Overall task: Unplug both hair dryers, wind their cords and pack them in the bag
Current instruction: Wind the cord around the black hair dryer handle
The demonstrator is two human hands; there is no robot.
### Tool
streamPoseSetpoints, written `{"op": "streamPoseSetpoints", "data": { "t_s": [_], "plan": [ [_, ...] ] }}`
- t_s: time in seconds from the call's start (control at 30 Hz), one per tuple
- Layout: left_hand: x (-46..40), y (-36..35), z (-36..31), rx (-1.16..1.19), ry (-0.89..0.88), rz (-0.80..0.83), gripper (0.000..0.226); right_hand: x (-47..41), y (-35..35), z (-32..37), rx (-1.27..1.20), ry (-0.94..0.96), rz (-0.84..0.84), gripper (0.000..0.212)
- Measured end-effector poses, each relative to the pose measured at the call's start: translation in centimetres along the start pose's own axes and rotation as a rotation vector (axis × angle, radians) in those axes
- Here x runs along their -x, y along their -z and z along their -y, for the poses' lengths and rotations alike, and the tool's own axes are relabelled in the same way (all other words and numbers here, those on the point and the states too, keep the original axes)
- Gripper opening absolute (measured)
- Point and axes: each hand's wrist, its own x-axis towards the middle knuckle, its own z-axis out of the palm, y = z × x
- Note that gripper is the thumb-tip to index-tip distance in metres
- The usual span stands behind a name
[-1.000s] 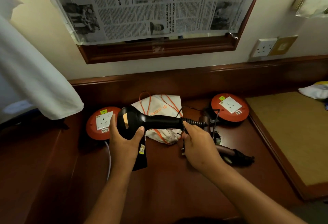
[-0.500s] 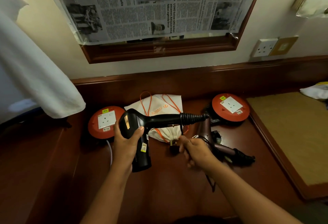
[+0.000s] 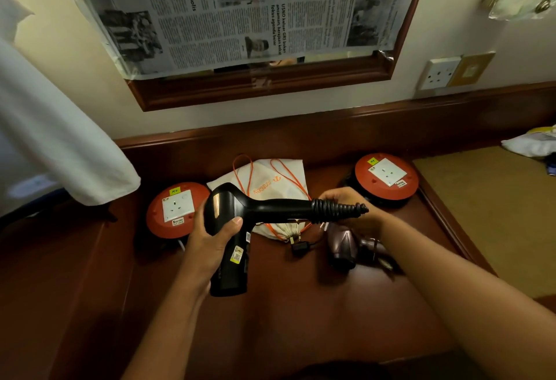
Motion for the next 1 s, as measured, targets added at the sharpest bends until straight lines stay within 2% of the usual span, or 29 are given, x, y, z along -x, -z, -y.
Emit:
{"op": "streamPoseSetpoints", "data": {
  "t_s": [0.07, 0.3, 0.47, 0.6, 0.67, 0.77, 0.83, 0.9, 1.0],
  "plan": [
    [-0.1, 0.2, 0.0, -0.034, -0.016, 0.01, 0.074, -0.6, 0.7, 0.6, 0.105, -0.025, -0.027, 0.008],
    [0.0, -1.1, 0.8, -0.413, -0.178, -0.084, 0.085, -1.4, 0.7, 1.1, 0.289, 0.014, -0.169, 0.009],
    [-0.1, -2.3, 1.4, -0.417, -0.155, -0.183, 0.085, 0.4, -1.3, 2.8, 0.601, 0.11, -0.239, 0.018],
    [-0.5, -2.4, 1.3, -0.398, -0.141, -0.236, 0.086, 2.2, -3.5, 2.9, 0.634, 0.09, -0.272, 0.026],
    [-0.7, -2.2, 1.3, -0.408, -0.163, -0.259, 0.086, 3.1, -5.2, 2.4, 0.517, 0.039, -0.282, 0.025],
    [-0.7, -2.1, 1.6, -0.371, -0.166, -0.293, 0.085, 4.3, -7.3, 1.4, 0.188, 0.009, -0.301, 0.039],
    [-0.5, -2.2, 1.7, -0.278, -0.13, -0.303, 0.083, 4.8, -8.1, 1.2, -0.05, -0.003, -0.302, 0.032],
    [-0.2, -2.4, 1.7, -0.156, -0.087, -0.301, 0.08, 5.0, -8.6, 1.2, -0.266, -0.028, -0.263, 0.018],
    [-0.1, -2.4, 1.6, -0.029, -0.061, -0.268, 0.076, 4.9, -9.3, 0.5, -0.465, -0.057, -0.155, 0.028]
  ]
}}
